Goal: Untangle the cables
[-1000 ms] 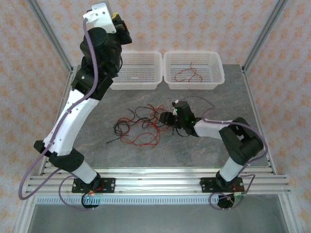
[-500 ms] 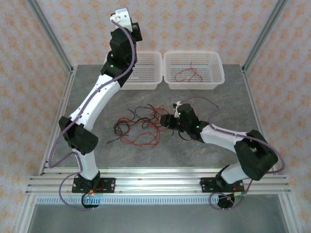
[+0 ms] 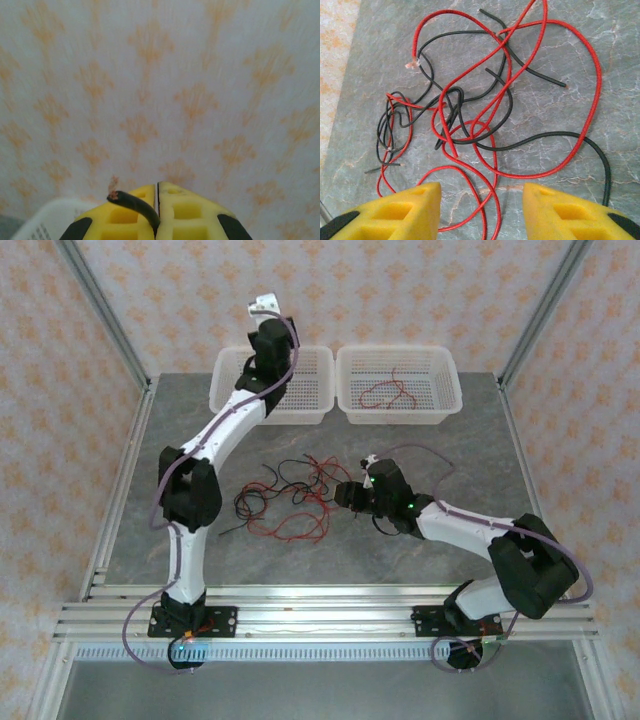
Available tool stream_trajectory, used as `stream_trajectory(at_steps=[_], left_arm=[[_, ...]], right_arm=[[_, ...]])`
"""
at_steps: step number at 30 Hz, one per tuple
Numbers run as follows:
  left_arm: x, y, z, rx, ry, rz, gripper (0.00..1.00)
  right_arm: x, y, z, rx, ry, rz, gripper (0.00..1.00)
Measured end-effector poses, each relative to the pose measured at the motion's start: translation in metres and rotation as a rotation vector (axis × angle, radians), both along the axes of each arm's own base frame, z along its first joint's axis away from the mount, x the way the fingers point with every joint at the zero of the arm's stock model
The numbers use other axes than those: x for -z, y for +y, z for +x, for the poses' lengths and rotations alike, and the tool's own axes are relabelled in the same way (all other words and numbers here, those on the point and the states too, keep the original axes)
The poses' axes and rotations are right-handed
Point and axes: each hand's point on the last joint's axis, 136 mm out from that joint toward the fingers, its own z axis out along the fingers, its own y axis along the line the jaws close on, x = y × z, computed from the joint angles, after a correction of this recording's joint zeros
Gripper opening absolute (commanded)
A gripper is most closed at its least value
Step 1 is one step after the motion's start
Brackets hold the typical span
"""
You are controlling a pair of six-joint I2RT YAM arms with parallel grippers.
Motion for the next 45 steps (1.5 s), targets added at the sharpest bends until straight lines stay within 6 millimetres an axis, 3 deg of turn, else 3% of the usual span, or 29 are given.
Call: stream_trajectory(at_steps=[5,11,15,19,25,30,33,38,42,45], left_arm=[[0.097,-0.001,0.030,0.040,0.160,-0.038,0.00],[0.184,-0.002,0.046,0.087,0.362,-0.059,0.03],[0.214,-0.006,0.057,0.112,0.459,-0.056,0.22],[0.239,-0.010,0.055,0.137,0.554,-0.034,0.51],[0.254,-0.009,0.042,0.149,0.652,-0.008,0.64],[0.242,-0.007,0.034,0.150,0.683,0.011,0.65],[0.214,-0.005,0.026,0.154,0.674,0.016,0.65],[0.123,-0.003,0.005,0.167,0.562,0.001,0.65],[0.043,-0.010,-0.032,0.185,0.454,-0.006,0.65],[0.007,-0.025,-0.066,0.225,0.410,-0.007,0.65]], right_arm=[[0.005,-0.004,-0.001,0.003,0.006,-0.029,0.46],[0.011,-0.009,-0.004,0.001,0.018,-0.066,0.46],[0.014,-0.012,-0.005,0.002,0.024,-0.094,0.46],[0.013,-0.014,-0.004,0.003,0.023,-0.111,0.47],[0.005,-0.017,-0.004,0.011,0.005,-0.119,0.47],[-0.003,-0.018,-0.003,0.013,-0.012,-0.114,0.48],[-0.006,-0.019,-0.003,0.010,-0.018,-0.118,0.48],[-0.007,-0.019,-0.004,-0.008,-0.021,-0.142,0.48],[-0.009,-0.011,0.006,-0.040,-0.035,-0.170,0.48],[-0.007,-0.001,0.020,-0.079,-0.052,-0.210,0.47]])
